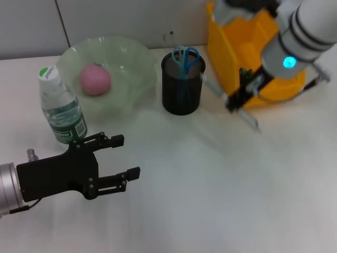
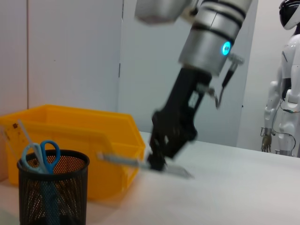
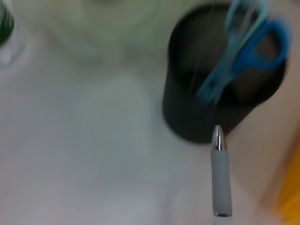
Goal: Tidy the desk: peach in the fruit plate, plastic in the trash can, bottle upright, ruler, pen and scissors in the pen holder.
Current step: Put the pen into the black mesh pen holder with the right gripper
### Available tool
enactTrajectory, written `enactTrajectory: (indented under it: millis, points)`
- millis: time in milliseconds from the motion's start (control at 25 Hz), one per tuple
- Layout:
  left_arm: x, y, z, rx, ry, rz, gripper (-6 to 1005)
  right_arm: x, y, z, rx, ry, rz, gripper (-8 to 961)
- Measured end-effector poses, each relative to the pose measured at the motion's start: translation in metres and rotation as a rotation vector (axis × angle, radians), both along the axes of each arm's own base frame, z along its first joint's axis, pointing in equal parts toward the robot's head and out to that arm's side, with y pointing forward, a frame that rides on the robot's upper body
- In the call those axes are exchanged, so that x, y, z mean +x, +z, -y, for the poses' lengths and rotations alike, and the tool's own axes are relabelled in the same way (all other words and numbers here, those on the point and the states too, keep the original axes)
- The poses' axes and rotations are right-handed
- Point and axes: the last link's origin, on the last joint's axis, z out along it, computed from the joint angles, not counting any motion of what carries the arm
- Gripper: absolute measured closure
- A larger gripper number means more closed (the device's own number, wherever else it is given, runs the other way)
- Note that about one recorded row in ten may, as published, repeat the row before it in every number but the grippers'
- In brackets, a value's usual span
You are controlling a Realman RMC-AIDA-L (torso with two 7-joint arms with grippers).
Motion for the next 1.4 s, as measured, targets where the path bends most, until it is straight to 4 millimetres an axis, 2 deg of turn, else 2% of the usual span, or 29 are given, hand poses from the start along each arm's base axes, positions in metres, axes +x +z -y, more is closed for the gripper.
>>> enactTrajectory:
  millis: [240,360,480,600,720,920,960,1040,1160,1400]
  points:
    - [-0.001,0.001,0.000,0.004,0.003,0.003,192,-0.030,0.039,0.003,0.153,0.232,-0.085,836]
    - [-0.002,0.001,0.001,0.005,0.006,0.004,192,-0.043,0.059,0.008,0.215,0.346,-0.200,836]
    - [-0.002,0.001,0.002,0.003,0.008,0.007,192,-0.044,0.065,0.009,0.229,0.396,-0.269,837]
    - [-0.003,0.001,0.003,0.003,0.012,0.009,192,-0.036,0.077,0.004,0.270,0.416,-0.436,836]
    - [-0.004,0.001,0.004,0.006,0.013,0.010,192,-0.030,0.082,0.001,0.290,0.406,-0.459,833]
    - [-0.005,0.001,0.006,0.005,0.013,0.014,192,-0.026,0.093,0.001,0.294,0.519,-0.348,827]
    - [-0.005,0.001,0.006,0.005,0.012,0.015,192,-0.024,0.098,0.003,0.299,0.609,-0.245,826]
    - [-0.005,0.001,0.006,0.005,0.012,0.015,192,-0.024,0.100,0.005,0.296,0.659,-0.193,824]
    - [-0.005,0.001,0.006,0.005,0.012,0.016,192,-0.023,0.108,0.010,0.295,0.865,-0.026,821]
    - [-0.004,0.001,0.006,0.005,0.006,0.013,192,-0.019,0.115,0.008,0.278,1.064,0.166,814]
